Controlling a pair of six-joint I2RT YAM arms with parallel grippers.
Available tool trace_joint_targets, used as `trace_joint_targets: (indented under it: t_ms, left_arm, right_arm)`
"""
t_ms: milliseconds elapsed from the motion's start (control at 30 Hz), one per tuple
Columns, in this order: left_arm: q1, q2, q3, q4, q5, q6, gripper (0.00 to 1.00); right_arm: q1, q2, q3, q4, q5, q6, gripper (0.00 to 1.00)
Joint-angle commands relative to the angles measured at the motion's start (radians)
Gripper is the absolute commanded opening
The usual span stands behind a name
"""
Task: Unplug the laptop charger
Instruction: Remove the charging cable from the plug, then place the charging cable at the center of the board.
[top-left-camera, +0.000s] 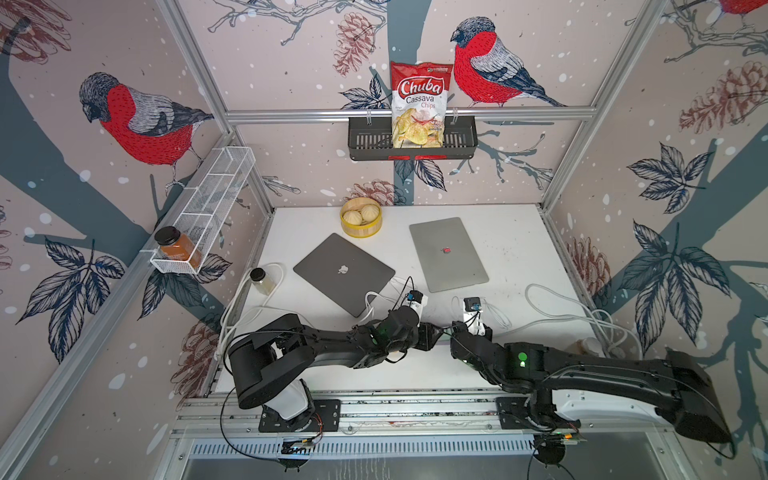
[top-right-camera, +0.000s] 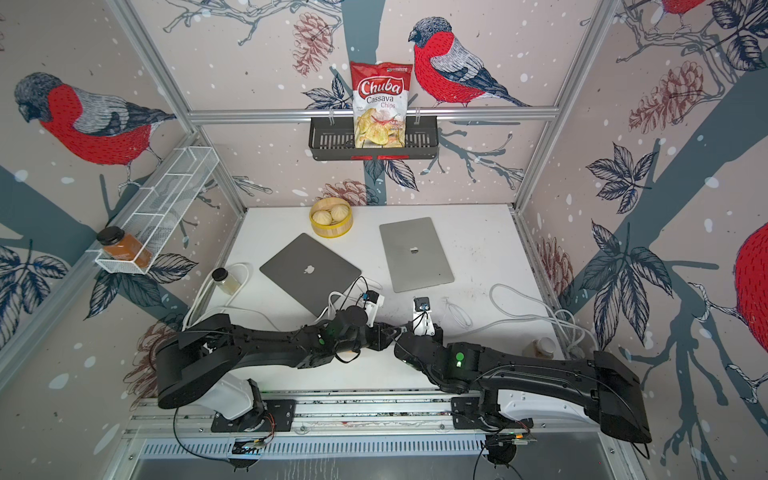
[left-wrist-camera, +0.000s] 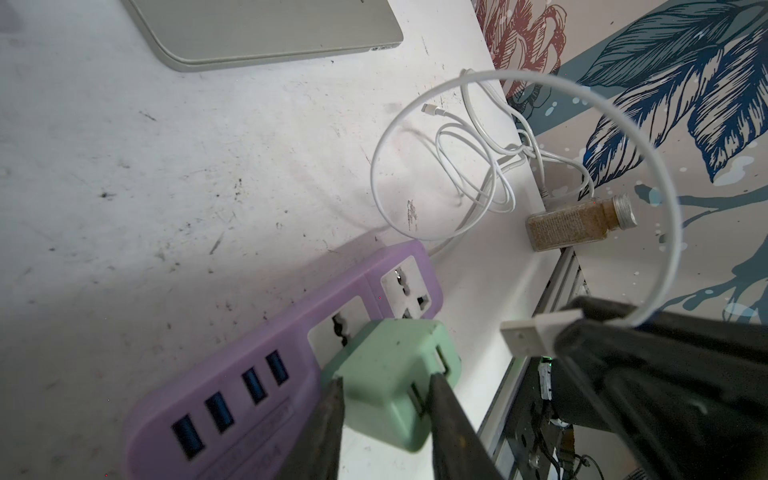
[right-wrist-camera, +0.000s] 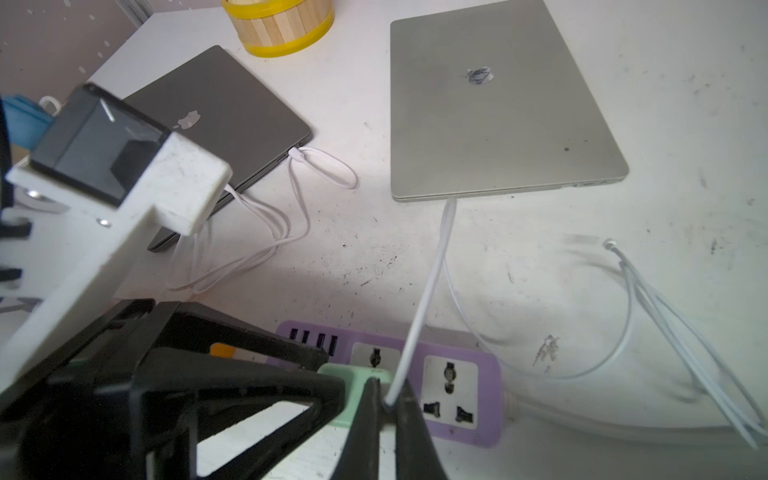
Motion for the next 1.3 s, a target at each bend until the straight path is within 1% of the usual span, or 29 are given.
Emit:
trace_joint_targets:
  t_ms: [0, 67, 133, 267, 300, 433, 567, 667, 733, 800, 833, 933, 1000, 1133, 1167, 1233, 1267]
  left_arm:
    - [-0.001, 0.006, -0.013, -0.103, -0.027, 0.002, 0.35]
    - [0.0, 0.007, -0.014, -0.097, -0.026, 0.005, 0.34]
    - [0.0, 0.011, -0.014, -0.089, -0.024, 0.006, 0.34]
    - [0.0, 0.023, -0.02, -0.064, -0.022, 0.01, 0.34]
    - [0.0, 0.026, -0.02, -0.059, -0.021, 0.011, 0.34]
    - [0.0, 0.036, -0.009, -0.056, -0.022, 0.032, 0.34]
    - [0.0, 0.03, 0.014, -0.081, -0.029, 0.066, 0.35]
    - [0.0, 0.013, 0.037, -0.125, -0.05, 0.097, 0.35]
    - [0.0, 0.0, 0.05, -0.155, -0.069, 0.112, 0.35]
    - [0.0, -0.011, 0.058, -0.168, -0.081, 0.121, 0.36]
    - [0.0, -0.015, 0.06, -0.175, -0.088, 0.126, 0.36]
    - [0.0, -0.025, 0.076, -0.203, -0.104, 0.141, 0.37]
    - [0.001, -0.026, 0.093, -0.229, -0.112, 0.154, 0.36]
    - [0.0, -0.045, 0.098, -0.257, -0.129, 0.163, 0.37]
    - [0.0, -0.052, 0.096, -0.261, -0.136, 0.165, 0.37]
    - [0.0, -0.071, 0.091, -0.265, -0.153, 0.168, 0.37]
    - [0.0, -0.079, 0.092, -0.268, -0.159, 0.169, 0.37]
  right_arm:
    - [-0.053, -0.057, 0.024, -0.124, 0.065, 0.016, 0.1]
    - [-0.128, -0.11, 0.057, -0.171, 0.051, -0.03, 0.11]
    - [-0.214, -0.155, 0.093, -0.171, 0.025, -0.123, 0.12]
    - [-0.415, -0.165, 0.189, -0.139, -0.055, -0.301, 0.13]
    - [-0.475, -0.152, 0.22, -0.133, -0.083, -0.345, 0.13]
    - [-0.662, -0.071, 0.312, -0.079, -0.171, -0.481, 0.13]
    - [-0.822, 0.02, 0.39, -0.042, -0.216, -0.57, 0.13]
    - [-0.953, 0.088, 0.474, -0.009, -0.312, -0.635, 0.13]
    - [-1.016, 0.142, 0.54, -0.026, -0.342, -0.661, 0.13]
    - [-1.055, 0.164, 0.552, -0.038, -0.345, -0.66, 0.13]
    - [-1.076, 0.163, 0.533, -0.032, -0.365, -0.652, 0.13]
    - [-1.116, 0.14, 0.393, 0.053, -0.432, -0.619, 0.13]
    - [-1.127, 0.131, 0.308, 0.091, -0.453, -0.594, 0.13]
    - [-1.129, 0.125, 0.218, 0.128, -0.529, -0.546, 0.14]
    - [-1.126, 0.123, 0.207, 0.131, -0.552, -0.537, 0.18]
    - [-1.099, 0.109, 0.185, 0.143, -0.592, -0.514, 0.38]
    - [-1.072, 0.099, 0.176, 0.145, -0.591, -0.506, 0.44]
